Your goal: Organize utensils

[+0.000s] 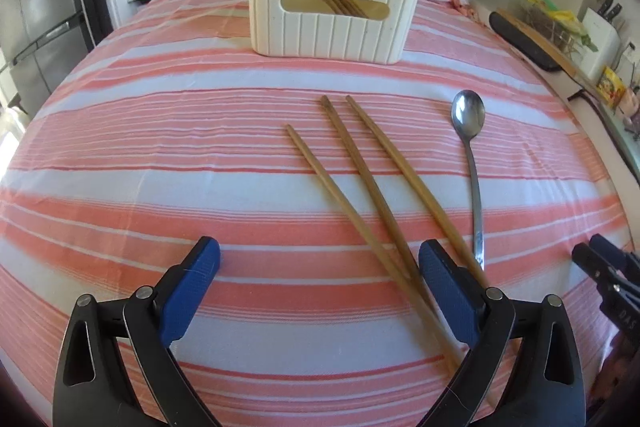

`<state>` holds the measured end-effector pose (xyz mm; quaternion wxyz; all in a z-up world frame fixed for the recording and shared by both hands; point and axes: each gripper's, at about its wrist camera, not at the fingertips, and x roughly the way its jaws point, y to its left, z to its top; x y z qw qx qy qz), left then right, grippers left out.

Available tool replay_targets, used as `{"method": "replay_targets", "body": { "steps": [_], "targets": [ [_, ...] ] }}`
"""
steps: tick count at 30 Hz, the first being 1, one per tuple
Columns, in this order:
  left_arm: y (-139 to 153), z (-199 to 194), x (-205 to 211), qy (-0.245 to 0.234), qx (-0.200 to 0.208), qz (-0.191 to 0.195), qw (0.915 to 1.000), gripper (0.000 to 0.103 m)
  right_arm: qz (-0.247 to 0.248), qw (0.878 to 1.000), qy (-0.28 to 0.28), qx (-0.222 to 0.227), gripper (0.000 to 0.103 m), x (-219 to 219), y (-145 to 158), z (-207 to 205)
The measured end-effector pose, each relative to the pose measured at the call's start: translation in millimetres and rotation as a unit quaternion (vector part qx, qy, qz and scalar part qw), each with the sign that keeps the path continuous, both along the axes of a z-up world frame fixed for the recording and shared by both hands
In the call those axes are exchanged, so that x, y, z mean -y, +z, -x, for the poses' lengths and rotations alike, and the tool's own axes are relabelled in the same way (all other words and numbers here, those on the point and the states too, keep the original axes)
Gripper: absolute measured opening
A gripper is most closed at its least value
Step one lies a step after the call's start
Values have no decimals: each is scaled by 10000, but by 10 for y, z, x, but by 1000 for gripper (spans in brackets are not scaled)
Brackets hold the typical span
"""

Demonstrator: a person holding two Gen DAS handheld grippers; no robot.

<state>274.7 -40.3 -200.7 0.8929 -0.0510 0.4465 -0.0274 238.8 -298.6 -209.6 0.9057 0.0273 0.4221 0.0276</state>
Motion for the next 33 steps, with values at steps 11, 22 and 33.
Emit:
{"method": "replay_targets", "body": {
  "steps": [11,22,33],
  "targets": [
    [14,220,-188,-158,-91,-34,9998,100,16,10000,1,-10,57,6,-3,-1],
    [-7,249,-252,30,-96,-178,9998,100,-639,9953,702,-195,57,-742,251,-586],
    [-36,335,-338,-150,-185,-528,9983,102,370,9932,1080,-206,55,-1222,49,-841]
  ]
}}
